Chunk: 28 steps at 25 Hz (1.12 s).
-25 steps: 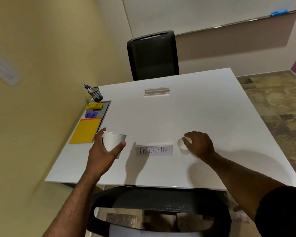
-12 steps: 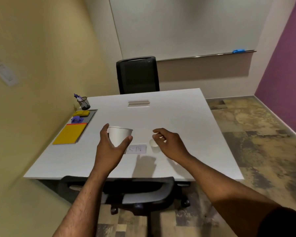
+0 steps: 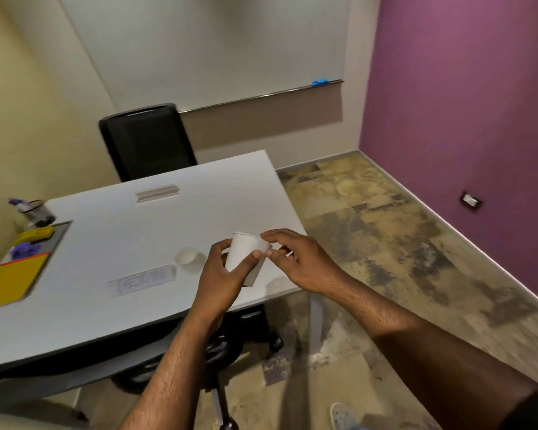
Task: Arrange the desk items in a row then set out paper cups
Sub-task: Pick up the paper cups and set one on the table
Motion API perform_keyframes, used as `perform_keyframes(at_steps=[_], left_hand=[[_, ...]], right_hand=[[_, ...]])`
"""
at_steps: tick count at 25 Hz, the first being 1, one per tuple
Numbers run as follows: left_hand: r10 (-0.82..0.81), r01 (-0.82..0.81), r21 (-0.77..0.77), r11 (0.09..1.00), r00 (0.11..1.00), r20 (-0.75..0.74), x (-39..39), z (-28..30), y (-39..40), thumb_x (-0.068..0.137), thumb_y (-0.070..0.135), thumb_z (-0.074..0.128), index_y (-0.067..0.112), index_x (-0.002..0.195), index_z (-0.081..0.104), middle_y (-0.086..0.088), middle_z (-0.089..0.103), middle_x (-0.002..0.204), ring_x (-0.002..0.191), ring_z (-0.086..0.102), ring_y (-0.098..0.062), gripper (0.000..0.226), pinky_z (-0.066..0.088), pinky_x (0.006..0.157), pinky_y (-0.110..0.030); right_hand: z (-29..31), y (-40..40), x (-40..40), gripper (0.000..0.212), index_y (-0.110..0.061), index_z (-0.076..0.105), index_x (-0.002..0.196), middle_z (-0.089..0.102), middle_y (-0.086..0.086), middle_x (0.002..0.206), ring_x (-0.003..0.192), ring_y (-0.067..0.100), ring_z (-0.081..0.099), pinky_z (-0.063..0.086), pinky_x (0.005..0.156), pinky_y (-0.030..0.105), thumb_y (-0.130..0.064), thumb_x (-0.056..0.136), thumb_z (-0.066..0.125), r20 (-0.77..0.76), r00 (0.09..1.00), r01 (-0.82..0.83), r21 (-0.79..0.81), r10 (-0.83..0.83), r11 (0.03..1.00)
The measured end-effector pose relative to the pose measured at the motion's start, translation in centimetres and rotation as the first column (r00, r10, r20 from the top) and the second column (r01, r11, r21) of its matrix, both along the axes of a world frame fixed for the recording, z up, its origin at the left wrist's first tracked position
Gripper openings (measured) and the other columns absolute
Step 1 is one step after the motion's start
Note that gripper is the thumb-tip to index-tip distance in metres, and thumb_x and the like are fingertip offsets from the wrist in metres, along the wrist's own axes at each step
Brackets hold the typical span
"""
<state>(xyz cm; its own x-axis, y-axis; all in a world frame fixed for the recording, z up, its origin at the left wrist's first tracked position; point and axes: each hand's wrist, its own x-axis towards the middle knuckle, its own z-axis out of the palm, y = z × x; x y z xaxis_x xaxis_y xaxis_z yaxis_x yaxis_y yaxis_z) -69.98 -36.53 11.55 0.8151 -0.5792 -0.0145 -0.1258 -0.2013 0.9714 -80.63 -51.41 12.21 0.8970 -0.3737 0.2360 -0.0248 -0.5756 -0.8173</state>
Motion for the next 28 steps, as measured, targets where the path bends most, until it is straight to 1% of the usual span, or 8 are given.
perform_keyframes(at_steps=[5,9,11,13,17,22,26,28], left_hand=[[-0.128,0.129,0.025,0.991,0.991,-0.047,-4.2,-2.9,-10.3,0.073,0.062,0.069,0.041,0.121,0.049,0.018,0.061,0.111,0.091,0.067,-0.003,0.055,0.057,0.059,-0.020],[-0.177,0.181,0.088,0.979,0.983,-0.051,-6.3,-5.1,-19.7,0.075,0.065,0.065,0.046,0.124,0.052,0.018,0.064,0.114,0.097,0.066,-0.002,0.054,0.061,0.069,-0.026],[-0.186,0.193,0.126,0.973,0.980,-0.066,-7.3,-6.3,-24.8,0.071,0.064,0.069,0.053,0.114,0.053,0.018,0.065,0.111,0.099,0.065,-0.003,0.047,0.062,0.080,-0.034],[-0.207,0.221,0.146,0.964,0.973,-0.104,-8.2,-7.2,-28.9,0.070,0.060,0.074,0.050,0.116,0.052,0.016,0.065,0.110,0.100,0.064,-0.005,0.051,0.062,0.082,-0.037],[-0.211,0.227,0.162,0.960,0.971,-0.111,-8.4,-8.1,-36.4,0.073,0.056,0.076,0.048,0.116,0.052,0.017,0.065,0.109,0.098,0.063,-0.003,0.050,0.055,0.070,-0.017],[-0.181,0.182,0.204,0.962,0.983,-0.023,-5.0,-9.2,-43.9,0.078,0.046,0.076,0.042,0.112,0.050,0.024,0.060,0.101,0.090,0.060,0.011,0.043,0.047,0.061,-0.004],[-0.131,0.129,0.250,0.960,0.991,-0.011,0.6,-11.2,-50.3,0.075,0.050,0.077,0.030,0.132,0.045,0.022,0.054,0.107,0.092,0.054,0.006,0.069,0.041,0.068,-0.009],[-0.123,0.123,0.233,0.965,0.992,-0.017,4.1,-11.9,-54.1,0.072,0.052,0.078,0.036,0.130,0.044,0.026,0.054,0.106,0.093,0.055,0.006,0.069,0.042,0.066,-0.010]], right_hand=[[-2.0,-9.6,-5.4,0.017,-0.026,0.067,0.106,0.066,-0.018,0.086,0.083,0.007,0.066,0.055,0.074,0.029,-0.029,0.094,0.054,-0.087,0.992,0.103,0.063,-0.097,0.993],[-3.6,-18.5,-7.1,0.017,-0.023,0.068,0.103,0.063,-0.021,0.076,0.069,-0.011,0.058,0.041,0.061,0.008,-0.026,0.095,0.053,-0.126,0.985,0.126,0.040,-0.121,0.991],[-4.4,-23.4,-8.0,0.017,-0.020,0.069,0.101,0.055,-0.022,0.067,0.060,-0.013,0.054,0.035,0.053,0.007,-0.025,0.095,0.053,-0.170,0.979,0.115,-0.002,-0.113,0.993],[-5.1,-27.7,-8.6,0.018,-0.017,0.068,0.102,0.058,-0.017,0.071,0.058,-0.010,0.051,0.030,0.054,0.008,-0.023,0.095,0.053,-0.214,0.972,0.098,-0.020,-0.100,0.995],[-6.1,-35.6,-8.5,0.021,-0.016,0.068,0.107,0.072,0.003,0.094,0.062,-0.007,0.048,0.031,0.056,0.009,-0.024,0.095,0.053,-0.271,0.959,0.080,-0.025,-0.083,0.997],[-7.0,-43.0,-4.6,0.023,-0.018,0.068,0.111,0.072,-0.001,0.095,0.063,-0.012,0.048,0.030,0.054,0.005,-0.028,0.096,0.052,-0.300,0.951,0.067,-0.040,-0.076,0.997],[-8.2,-49.3,0.8,0.021,-0.018,0.069,0.103,0.063,-0.010,0.081,0.062,-0.008,0.050,0.034,0.058,0.013,-0.027,0.095,0.053,-0.324,0.946,0.014,-0.053,-0.030,0.999],[-8.5,-53.1,4.2,0.019,-0.015,0.068,0.098,0.062,-0.009,0.076,0.061,-0.005,0.051,0.037,0.060,0.019,-0.026,0.095,0.053,-0.318,0.948,-0.002,-0.082,-0.024,0.997]])
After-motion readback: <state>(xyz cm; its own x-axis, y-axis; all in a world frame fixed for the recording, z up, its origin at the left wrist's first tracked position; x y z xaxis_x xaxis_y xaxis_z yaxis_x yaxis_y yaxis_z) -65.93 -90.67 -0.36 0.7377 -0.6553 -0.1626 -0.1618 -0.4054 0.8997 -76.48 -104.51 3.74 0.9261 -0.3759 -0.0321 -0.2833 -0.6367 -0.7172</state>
